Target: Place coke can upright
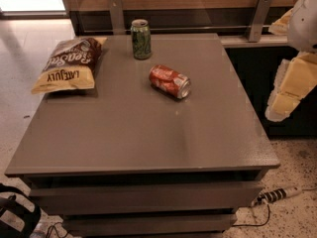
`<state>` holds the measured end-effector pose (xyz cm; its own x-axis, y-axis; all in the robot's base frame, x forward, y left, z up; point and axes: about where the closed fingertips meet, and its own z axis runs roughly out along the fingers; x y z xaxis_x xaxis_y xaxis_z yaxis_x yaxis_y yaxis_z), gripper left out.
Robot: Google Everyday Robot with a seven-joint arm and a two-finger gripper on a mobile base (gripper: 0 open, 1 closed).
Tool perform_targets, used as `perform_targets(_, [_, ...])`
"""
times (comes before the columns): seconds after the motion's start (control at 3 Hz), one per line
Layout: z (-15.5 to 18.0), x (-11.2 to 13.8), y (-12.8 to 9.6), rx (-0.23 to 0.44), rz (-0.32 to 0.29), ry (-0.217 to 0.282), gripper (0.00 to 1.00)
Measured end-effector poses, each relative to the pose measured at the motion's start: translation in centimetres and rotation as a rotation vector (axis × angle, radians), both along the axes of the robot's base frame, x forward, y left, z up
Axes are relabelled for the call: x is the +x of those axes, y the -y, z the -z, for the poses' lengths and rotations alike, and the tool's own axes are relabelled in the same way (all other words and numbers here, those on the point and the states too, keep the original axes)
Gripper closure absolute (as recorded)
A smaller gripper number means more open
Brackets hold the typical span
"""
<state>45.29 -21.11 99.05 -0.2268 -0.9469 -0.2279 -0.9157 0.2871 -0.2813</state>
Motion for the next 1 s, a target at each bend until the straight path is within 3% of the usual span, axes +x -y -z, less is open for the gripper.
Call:
perform_targets(0.67, [0.0, 6.1, -1.8, 0.047, 0.144, -0.024, 0.0])
perform_targets(1.0, [0.4, 9.2, -3.1, 0.094, 0.181, -0.033, 0.0])
